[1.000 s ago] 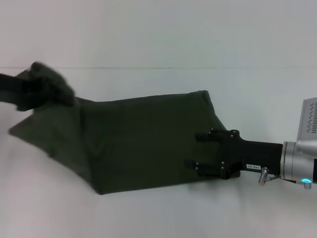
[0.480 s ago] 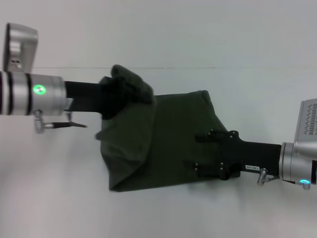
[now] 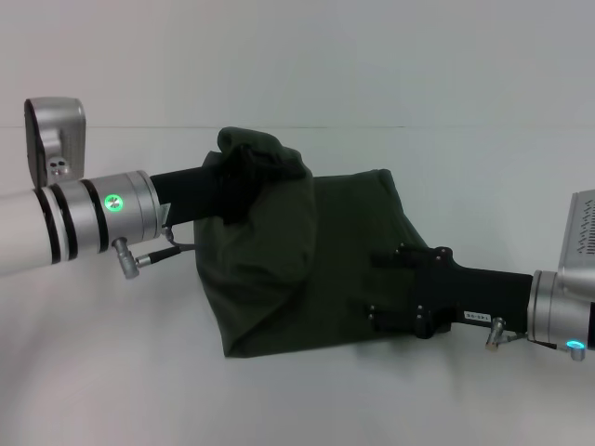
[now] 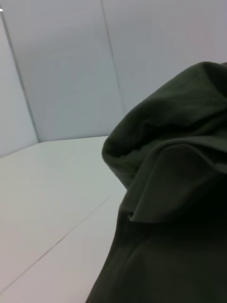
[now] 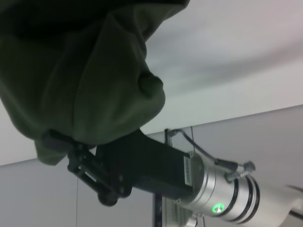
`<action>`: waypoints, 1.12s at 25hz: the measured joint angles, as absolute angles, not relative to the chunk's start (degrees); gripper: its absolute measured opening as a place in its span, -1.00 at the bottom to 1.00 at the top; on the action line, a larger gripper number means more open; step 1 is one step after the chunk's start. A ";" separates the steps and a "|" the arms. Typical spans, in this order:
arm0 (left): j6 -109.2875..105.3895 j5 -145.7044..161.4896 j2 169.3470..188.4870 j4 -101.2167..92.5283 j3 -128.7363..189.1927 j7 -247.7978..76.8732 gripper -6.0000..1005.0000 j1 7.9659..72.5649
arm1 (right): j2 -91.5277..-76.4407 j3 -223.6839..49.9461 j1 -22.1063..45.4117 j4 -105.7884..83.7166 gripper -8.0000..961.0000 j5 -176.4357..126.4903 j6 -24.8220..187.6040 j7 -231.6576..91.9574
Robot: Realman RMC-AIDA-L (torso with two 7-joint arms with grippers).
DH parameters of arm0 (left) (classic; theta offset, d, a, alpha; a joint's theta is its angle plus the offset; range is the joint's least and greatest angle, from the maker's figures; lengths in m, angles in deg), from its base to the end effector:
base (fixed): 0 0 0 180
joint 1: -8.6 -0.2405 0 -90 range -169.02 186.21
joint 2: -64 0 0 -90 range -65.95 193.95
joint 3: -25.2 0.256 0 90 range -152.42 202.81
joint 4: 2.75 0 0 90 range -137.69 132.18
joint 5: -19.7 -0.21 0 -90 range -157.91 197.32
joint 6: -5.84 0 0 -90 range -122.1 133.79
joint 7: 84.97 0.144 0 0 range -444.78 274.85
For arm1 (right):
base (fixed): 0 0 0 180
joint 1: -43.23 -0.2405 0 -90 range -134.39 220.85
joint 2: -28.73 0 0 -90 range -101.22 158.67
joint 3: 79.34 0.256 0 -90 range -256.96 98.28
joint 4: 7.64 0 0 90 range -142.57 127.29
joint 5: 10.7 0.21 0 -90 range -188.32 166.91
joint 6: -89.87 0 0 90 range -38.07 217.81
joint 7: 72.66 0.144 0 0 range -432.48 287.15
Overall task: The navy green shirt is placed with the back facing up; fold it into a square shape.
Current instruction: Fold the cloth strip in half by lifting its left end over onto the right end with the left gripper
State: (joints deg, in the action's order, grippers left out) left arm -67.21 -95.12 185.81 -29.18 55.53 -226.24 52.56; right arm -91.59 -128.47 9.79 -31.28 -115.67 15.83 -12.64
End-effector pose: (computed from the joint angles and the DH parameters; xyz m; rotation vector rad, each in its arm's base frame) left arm -0.2101 0.3949 -0.0363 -2.0108 -2.1262 -1.0459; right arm 0.2591 0.3370 -0.0607 -2.7034 0.4042 0.6115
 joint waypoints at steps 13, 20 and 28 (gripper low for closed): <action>-65.59 -87.55 188.10 -23.52 55.66 -211.52 -0.67 52.16 | -91.35 -128.34 11.78 -31.29 0.72 -113.31 15.43 -12.43; -64.10 -79.48 188.33 -17.91 55.74 -203.72 -0.19 52.52 | -91.05 -128.24 16.24 -31.90 0.72 -109.28 14.15 -12.60; -67.57 -76.28 187.91 -19.35 55.54 -203.34 0.36 51.43 | -90.78 -126.59 18.62 -32.11 0.72 -109.16 14.23 -12.16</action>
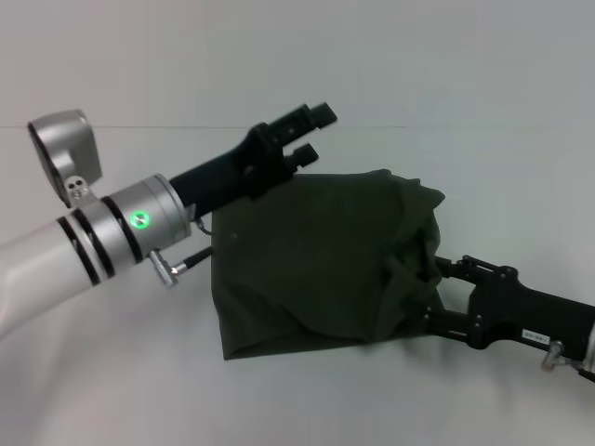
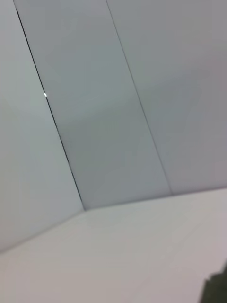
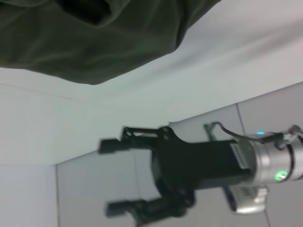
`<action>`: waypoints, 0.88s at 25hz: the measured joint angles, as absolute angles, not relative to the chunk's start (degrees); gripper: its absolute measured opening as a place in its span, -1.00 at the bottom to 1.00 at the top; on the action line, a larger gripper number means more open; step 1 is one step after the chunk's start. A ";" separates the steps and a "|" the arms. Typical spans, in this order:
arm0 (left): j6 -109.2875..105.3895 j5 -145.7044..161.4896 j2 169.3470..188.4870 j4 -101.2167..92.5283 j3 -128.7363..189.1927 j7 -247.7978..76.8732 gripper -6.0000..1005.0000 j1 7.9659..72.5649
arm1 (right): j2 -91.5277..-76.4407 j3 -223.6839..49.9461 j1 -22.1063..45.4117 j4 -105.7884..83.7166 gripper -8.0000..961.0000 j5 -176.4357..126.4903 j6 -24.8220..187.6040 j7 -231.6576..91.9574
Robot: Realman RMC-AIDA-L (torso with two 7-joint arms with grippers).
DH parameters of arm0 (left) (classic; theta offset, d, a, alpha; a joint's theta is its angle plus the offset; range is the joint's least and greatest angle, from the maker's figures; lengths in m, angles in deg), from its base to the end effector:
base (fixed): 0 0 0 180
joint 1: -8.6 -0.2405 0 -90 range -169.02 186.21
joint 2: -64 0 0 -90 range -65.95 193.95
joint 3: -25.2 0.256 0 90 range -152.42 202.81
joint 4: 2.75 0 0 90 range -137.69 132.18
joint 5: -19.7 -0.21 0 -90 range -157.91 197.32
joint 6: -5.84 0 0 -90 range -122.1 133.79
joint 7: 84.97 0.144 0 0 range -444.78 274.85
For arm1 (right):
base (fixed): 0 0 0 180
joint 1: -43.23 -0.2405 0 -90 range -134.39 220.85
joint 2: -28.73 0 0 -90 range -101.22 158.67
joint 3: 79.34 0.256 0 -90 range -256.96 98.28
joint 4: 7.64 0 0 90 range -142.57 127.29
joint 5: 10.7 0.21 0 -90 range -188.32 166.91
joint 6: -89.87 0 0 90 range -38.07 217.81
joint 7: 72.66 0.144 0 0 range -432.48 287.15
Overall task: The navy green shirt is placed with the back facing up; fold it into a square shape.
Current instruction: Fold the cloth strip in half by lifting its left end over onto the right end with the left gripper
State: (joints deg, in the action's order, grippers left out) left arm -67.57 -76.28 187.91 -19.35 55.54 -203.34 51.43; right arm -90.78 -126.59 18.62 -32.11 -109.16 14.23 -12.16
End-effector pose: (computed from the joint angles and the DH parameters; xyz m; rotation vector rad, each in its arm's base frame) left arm -0.1964 0.3835 -0.0549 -2.0162 -1.8796 -1.4236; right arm 0.3017 0.3083 -0.0390 -2.5167 0.6134 0.6964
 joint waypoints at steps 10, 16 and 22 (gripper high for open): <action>-75.93 -76.61 183.08 -23.27 61.31 -204.20 0.80 45.57 | -89.47 -118.84 21.34 -34.94 0.72 -109.16 9.64 -2.81; -81.22 -76.65 180.27 -24.40 68.33 -199.65 0.83 42.33 | -87.73 -120.08 18.29 -40.21 0.72 -113.78 9.80 19.98; -86.36 -84.38 180.44 -31.24 69.49 -190.26 0.83 38.68 | -85.39 -120.07 11.20 -42.32 0.72 -123.11 11.15 43.31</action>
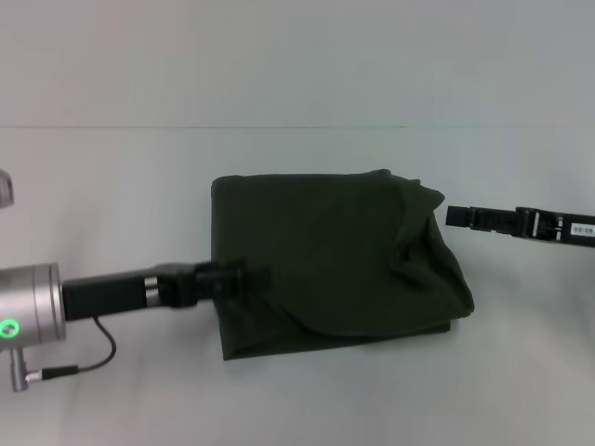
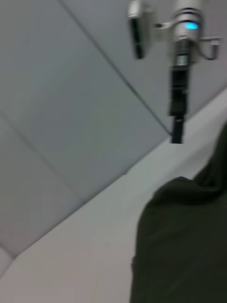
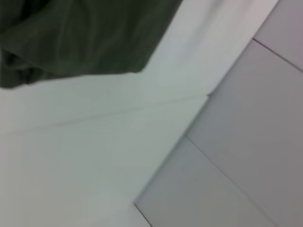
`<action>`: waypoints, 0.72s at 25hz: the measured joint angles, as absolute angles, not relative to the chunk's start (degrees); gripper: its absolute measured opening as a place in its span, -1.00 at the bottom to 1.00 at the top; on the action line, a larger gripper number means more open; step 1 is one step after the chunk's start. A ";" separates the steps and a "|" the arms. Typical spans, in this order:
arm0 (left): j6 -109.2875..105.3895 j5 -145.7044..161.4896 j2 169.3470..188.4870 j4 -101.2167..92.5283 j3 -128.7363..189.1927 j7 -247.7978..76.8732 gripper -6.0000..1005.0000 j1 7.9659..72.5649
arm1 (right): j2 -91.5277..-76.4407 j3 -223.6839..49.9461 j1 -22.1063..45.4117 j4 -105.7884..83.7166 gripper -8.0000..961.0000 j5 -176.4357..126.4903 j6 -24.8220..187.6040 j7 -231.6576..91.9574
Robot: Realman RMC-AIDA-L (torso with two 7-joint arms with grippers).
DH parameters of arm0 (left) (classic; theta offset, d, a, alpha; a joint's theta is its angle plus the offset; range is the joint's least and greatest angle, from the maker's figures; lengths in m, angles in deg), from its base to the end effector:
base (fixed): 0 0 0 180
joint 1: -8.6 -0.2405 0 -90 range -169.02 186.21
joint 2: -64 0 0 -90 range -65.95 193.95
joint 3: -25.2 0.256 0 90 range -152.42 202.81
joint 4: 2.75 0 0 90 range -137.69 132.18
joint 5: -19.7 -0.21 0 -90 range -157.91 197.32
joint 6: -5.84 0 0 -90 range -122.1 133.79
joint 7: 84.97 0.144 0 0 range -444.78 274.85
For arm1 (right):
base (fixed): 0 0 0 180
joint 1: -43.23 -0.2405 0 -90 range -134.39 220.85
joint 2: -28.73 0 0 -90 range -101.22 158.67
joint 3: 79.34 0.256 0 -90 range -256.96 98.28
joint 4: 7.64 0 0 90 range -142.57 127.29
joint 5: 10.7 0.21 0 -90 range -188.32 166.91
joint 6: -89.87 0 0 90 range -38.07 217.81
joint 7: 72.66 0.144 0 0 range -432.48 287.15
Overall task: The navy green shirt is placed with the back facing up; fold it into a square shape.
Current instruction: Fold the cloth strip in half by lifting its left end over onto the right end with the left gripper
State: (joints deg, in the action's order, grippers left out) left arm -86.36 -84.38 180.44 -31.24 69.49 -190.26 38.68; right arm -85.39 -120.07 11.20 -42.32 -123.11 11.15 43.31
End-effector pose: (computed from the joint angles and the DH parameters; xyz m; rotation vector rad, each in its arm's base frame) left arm -0.2580 0.3187 -0.0054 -2.5988 -1.3990 -1.0067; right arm 0.2837 0.3644 0.0287 -2.3312 1.4662 0.7329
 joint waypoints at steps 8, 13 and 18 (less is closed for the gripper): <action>-88.18 -89.79 180.93 -31.99 69.45 -175.89 0.83 37.07 | -85.26 -120.04 3.73 -41.47 0.72 -132.60 16.80 60.58; -88.62 -90.25 181.86 -32.51 69.40 -163.47 0.83 34.82 | -85.42 -120.17 1.39 -38.26 0.72 -133.29 20.87 63.94; -88.48 -90.61 182.60 -33.59 69.48 -159.93 0.83 33.73 | -85.44 -121.36 0.57 -36.38 0.72 -133.33 23.42 65.94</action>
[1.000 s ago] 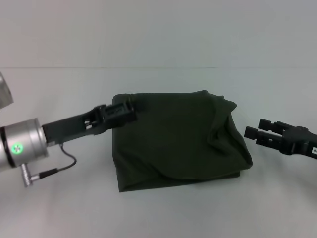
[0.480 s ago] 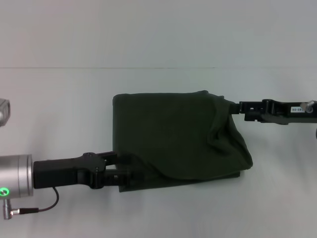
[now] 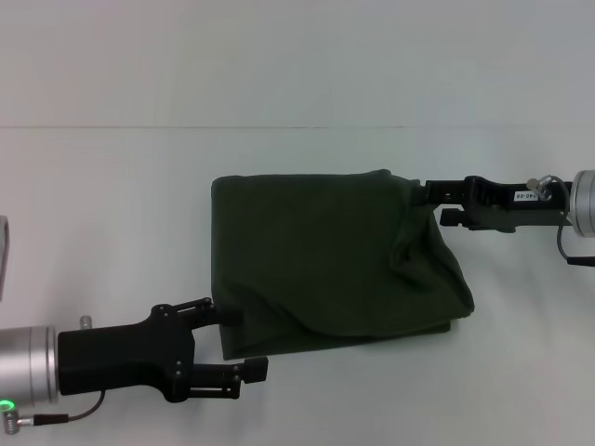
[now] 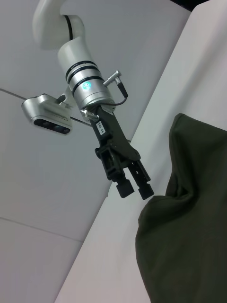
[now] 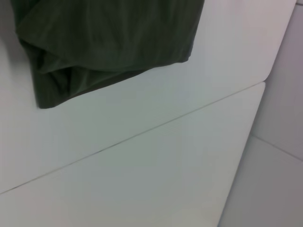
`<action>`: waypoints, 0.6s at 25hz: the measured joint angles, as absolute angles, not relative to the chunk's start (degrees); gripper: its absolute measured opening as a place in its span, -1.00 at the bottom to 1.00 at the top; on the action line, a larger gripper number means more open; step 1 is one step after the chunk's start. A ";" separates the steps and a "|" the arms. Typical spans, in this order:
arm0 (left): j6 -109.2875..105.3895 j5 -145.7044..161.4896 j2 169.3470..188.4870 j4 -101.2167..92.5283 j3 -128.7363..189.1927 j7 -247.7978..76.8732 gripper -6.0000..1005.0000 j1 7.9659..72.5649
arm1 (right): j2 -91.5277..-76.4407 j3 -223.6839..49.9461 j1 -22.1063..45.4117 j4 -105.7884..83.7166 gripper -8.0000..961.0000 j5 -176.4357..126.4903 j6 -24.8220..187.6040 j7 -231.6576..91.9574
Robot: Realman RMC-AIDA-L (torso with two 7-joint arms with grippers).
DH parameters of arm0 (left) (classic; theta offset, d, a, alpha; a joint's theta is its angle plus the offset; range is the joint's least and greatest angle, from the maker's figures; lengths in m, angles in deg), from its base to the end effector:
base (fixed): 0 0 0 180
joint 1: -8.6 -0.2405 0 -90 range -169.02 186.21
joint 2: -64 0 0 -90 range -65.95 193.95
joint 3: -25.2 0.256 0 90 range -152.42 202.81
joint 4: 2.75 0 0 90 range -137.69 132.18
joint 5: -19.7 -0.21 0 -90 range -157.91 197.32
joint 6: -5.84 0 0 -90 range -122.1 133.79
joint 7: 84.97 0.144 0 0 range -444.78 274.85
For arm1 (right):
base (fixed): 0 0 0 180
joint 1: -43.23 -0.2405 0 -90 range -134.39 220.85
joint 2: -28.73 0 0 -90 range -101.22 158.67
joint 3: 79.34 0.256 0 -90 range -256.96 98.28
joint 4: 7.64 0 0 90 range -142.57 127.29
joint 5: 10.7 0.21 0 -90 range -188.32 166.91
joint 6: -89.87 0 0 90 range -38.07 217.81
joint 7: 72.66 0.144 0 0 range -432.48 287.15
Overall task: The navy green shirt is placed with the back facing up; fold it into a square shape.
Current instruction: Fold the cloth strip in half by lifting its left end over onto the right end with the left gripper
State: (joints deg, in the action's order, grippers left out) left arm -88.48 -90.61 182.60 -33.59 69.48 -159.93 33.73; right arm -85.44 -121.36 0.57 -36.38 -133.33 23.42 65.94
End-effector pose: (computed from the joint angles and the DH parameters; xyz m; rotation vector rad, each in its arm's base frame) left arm -0.2788 0.2830 -0.0214 -2.8004 -0.7240 -0.8349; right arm 0.2585 0.4108 0.0026 -2.1022 1.8150 0.5637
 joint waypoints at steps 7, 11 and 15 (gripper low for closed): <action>-88.28 -90.84 182.96 -33.67 69.53 -158.83 0.83 33.72 | -86.18 -121.61 0.08 -35.30 0.72 -133.03 26.33 67.35; -88.05 -90.87 183.35 -33.76 69.57 -158.18 0.83 33.70 | -86.72 -121.66 -1.01 -34.01 0.72 -133.25 28.36 67.36; -88.02 -90.87 183.38 -33.78 69.58 -157.99 0.83 33.80 | -87.09 -121.72 -1.65 -33.57 0.72 -133.30 29.56 67.36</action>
